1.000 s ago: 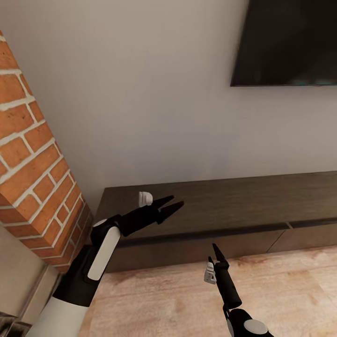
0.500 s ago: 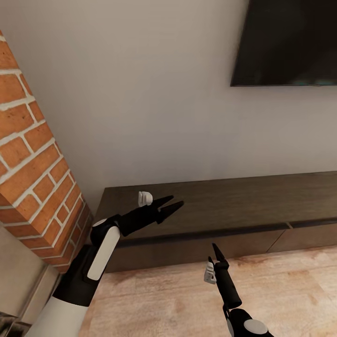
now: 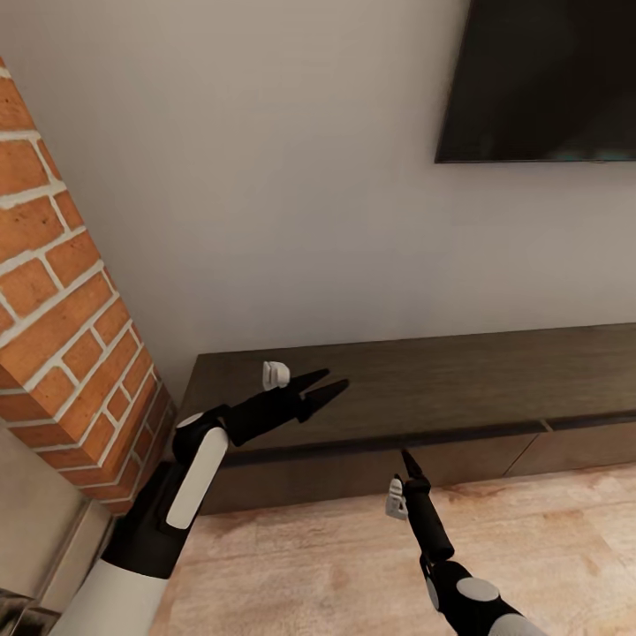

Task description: Place each of the two pumpkins and all three candles from the living room inside a cabinet in the living room (use any cabinet), then make sure every cabinet is closed, and position the cauldron so it is next to a table in the living room.

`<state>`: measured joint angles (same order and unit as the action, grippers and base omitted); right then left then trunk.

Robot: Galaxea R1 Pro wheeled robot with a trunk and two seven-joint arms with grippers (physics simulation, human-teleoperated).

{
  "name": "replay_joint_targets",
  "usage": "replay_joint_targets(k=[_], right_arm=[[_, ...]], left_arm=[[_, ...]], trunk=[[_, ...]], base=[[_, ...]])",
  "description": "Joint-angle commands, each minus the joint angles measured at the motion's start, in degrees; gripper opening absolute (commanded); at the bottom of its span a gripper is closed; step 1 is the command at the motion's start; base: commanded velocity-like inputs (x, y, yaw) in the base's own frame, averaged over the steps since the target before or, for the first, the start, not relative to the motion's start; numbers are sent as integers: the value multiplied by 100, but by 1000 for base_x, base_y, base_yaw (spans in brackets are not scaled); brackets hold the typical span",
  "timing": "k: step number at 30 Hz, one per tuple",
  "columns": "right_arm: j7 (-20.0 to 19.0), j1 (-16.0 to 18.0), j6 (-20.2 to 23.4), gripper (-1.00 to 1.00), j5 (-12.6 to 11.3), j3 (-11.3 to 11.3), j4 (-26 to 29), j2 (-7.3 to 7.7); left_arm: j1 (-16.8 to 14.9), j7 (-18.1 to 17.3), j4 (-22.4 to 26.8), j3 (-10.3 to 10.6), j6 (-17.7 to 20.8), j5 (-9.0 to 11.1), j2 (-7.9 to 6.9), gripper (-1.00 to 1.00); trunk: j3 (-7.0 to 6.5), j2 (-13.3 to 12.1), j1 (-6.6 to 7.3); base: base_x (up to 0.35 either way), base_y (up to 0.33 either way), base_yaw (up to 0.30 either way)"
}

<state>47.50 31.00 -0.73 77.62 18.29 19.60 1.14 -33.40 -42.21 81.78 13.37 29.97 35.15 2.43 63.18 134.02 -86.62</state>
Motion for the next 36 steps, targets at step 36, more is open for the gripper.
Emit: replay_joint_targets(k=[36], right_arm=[[31, 11, -182, 100, -1, -10, -9, 17]], left_arm=[[0, -79, 4, -39, 0, 36, -41, 100]], trunk=[[108, 241, -132]], base=[[0, 0, 0]])
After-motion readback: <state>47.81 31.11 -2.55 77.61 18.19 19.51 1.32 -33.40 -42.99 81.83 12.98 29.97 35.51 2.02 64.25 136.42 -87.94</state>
